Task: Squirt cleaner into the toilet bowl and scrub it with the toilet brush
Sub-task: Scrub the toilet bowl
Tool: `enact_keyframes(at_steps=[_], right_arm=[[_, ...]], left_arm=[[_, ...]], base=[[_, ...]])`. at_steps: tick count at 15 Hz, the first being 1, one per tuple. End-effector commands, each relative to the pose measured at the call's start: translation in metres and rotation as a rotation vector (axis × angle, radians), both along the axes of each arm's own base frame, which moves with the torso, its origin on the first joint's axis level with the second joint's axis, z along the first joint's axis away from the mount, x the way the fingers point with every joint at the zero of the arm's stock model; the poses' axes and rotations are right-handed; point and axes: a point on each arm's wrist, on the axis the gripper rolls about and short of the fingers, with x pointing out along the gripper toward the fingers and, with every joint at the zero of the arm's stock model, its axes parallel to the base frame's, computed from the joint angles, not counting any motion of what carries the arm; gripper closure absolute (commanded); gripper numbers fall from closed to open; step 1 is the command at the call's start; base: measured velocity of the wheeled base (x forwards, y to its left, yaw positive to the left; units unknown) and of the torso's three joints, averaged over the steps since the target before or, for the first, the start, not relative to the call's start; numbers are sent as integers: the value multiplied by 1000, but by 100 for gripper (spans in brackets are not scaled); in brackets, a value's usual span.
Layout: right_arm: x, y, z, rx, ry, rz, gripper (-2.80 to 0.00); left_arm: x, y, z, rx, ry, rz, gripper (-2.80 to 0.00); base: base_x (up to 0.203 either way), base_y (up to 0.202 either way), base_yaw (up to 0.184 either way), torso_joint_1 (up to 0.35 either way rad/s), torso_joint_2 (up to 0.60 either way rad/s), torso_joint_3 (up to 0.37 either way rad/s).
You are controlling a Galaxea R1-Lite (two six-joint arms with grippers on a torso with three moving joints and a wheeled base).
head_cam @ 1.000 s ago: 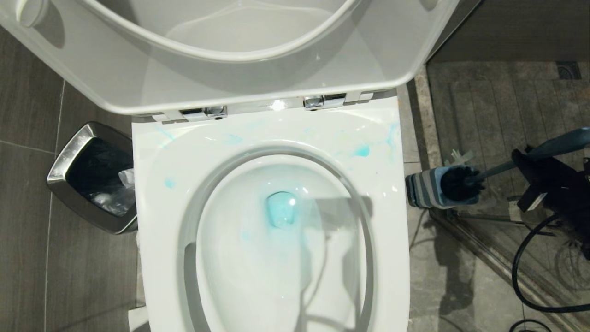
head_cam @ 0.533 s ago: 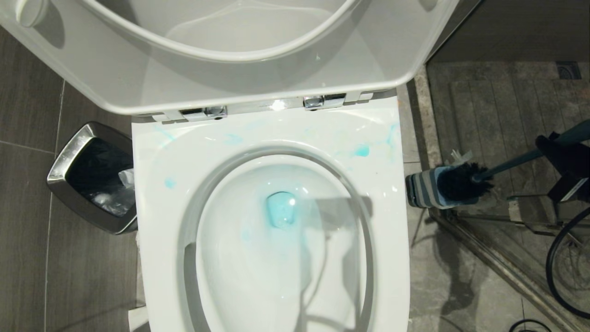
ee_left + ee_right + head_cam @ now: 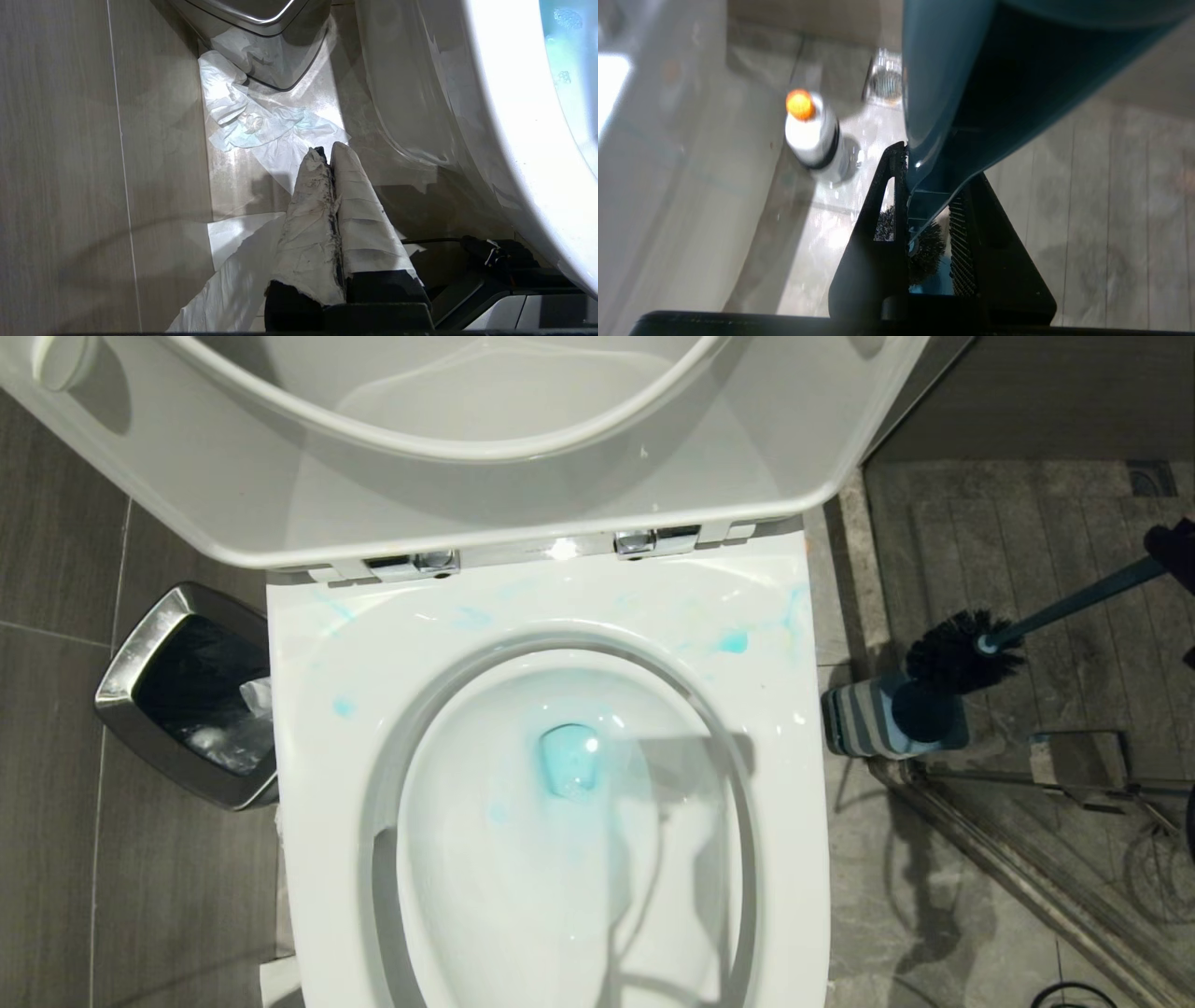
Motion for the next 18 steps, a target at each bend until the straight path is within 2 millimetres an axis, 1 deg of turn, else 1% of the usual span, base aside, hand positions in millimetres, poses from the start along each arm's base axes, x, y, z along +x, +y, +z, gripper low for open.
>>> enact_keyframes(at_steps=[1, 3, 5, 6, 9, 13, 15, 18], right_arm=[[-3, 4, 24, -4, -46, 22, 0], [-7, 12, 43, -5, -30, 64, 0], [-12, 15, 59, -9, -30, 78, 0], [-12, 15, 62, -19, -17, 77, 0], [-14, 15, 63, -59, -24, 66, 0], [-15, 16, 66, -72, -34, 63, 0], [-16, 16, 71, -75, -42, 58, 0], [-22, 16, 81, -76, -34, 58, 0]], left_arm=[[0, 0, 0, 0, 1, 1, 0], [0, 0, 0, 0, 1, 2, 0], [0, 0, 0, 0, 1, 3, 0], [0, 0, 0, 0, 1, 0, 0], [0, 0, 0, 0, 2, 1, 0], [0, 0, 0, 4, 1, 2, 0], [0, 0, 0, 4, 1, 3, 0], [0, 0, 0, 5, 1, 1, 0]], base=[[0, 0, 0, 0, 0, 0], [0, 0, 0, 0, 0, 0], [0, 0, 0, 0, 0, 0], [0, 0, 0, 0, 0, 0], [0, 0, 0, 0, 0, 0], [0, 0, 0, 0, 0, 0], [0, 0, 0, 1, -3, 35], [0, 0, 0, 1, 2, 156]])
